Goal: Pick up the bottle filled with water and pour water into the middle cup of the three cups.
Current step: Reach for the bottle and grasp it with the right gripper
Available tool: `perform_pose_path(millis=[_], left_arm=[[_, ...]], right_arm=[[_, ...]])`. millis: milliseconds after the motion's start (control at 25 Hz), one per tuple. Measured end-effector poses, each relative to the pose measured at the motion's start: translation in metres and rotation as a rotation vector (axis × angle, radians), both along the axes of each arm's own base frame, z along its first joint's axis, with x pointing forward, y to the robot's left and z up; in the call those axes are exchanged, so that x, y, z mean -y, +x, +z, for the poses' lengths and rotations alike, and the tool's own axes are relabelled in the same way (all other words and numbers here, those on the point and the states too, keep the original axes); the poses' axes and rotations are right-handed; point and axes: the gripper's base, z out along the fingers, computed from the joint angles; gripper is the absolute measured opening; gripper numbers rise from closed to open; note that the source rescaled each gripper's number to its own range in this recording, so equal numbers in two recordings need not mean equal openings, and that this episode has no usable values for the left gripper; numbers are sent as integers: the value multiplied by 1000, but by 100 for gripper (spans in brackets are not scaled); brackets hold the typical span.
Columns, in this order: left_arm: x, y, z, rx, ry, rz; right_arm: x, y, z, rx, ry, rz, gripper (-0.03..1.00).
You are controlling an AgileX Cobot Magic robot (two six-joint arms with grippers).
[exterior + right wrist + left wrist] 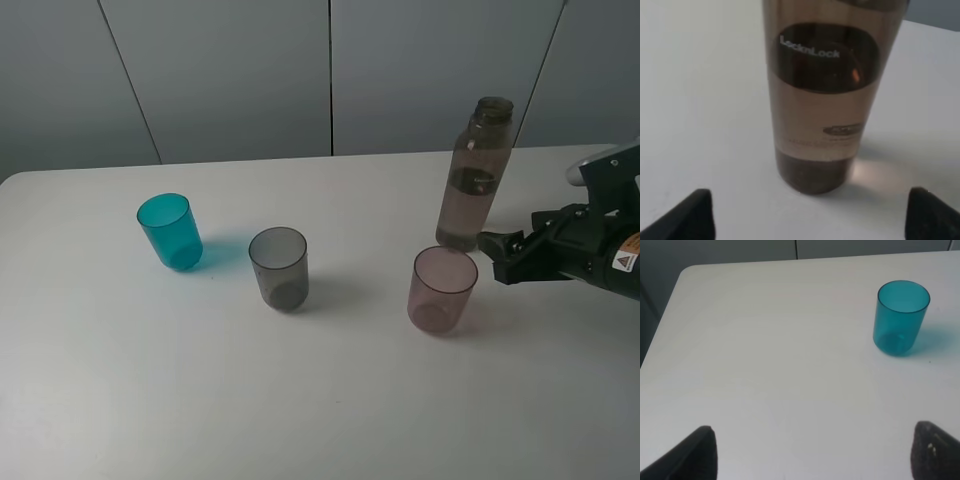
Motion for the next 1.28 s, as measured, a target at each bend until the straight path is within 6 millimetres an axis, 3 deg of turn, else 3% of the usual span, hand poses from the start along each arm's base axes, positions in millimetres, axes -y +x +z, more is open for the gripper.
perform_pose_path(millis=[80,120,200,1000,1280], left_arm=[[0,0,0,0,0,0],[0,0,0,0,0,0],[0,0,0,0,0,0],[0,0,0,0,0,0],[0,0,0,0,0,0]], right_arm=[[4,3,-1,4,3,-13,85],[7,5,-2,4,4,-20,93],[10,6,-4,10,12,-19,99],[28,44,-42,129,105,9,100],[28,51,-64,102,134,32,100]])
